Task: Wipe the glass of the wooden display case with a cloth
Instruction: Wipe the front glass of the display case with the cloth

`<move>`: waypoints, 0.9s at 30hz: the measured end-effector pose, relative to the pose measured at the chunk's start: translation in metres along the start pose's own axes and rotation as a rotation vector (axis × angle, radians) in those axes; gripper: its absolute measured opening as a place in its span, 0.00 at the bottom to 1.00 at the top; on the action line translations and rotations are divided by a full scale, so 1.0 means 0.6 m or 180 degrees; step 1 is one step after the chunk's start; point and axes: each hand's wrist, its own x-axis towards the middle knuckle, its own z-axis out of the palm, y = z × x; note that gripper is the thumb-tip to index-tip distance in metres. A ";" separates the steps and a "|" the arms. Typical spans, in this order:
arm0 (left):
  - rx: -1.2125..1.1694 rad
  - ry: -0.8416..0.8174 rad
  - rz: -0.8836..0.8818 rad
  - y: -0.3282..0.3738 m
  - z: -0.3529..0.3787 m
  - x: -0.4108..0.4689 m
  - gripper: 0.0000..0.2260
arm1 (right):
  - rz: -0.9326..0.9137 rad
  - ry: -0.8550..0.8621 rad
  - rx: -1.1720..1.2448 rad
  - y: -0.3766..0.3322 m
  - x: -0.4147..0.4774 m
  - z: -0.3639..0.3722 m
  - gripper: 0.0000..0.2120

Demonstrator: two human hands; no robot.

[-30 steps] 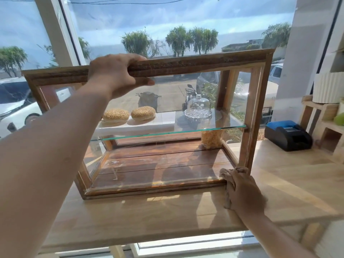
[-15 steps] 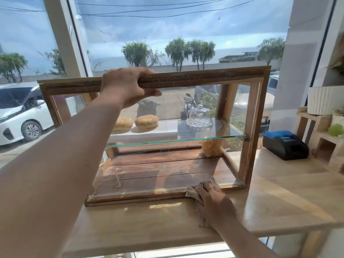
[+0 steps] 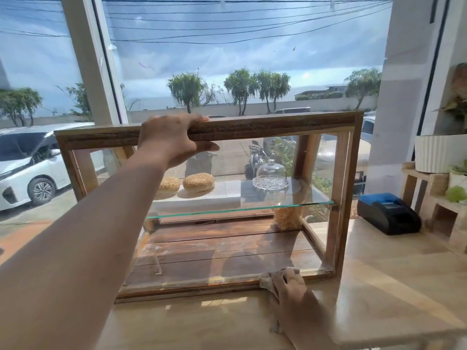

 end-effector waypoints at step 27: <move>0.0074 -0.0072 -0.0026 0.002 -0.006 -0.003 0.36 | 0.0413 0.0004 -0.0726 0.152 0.004 -0.096 0.19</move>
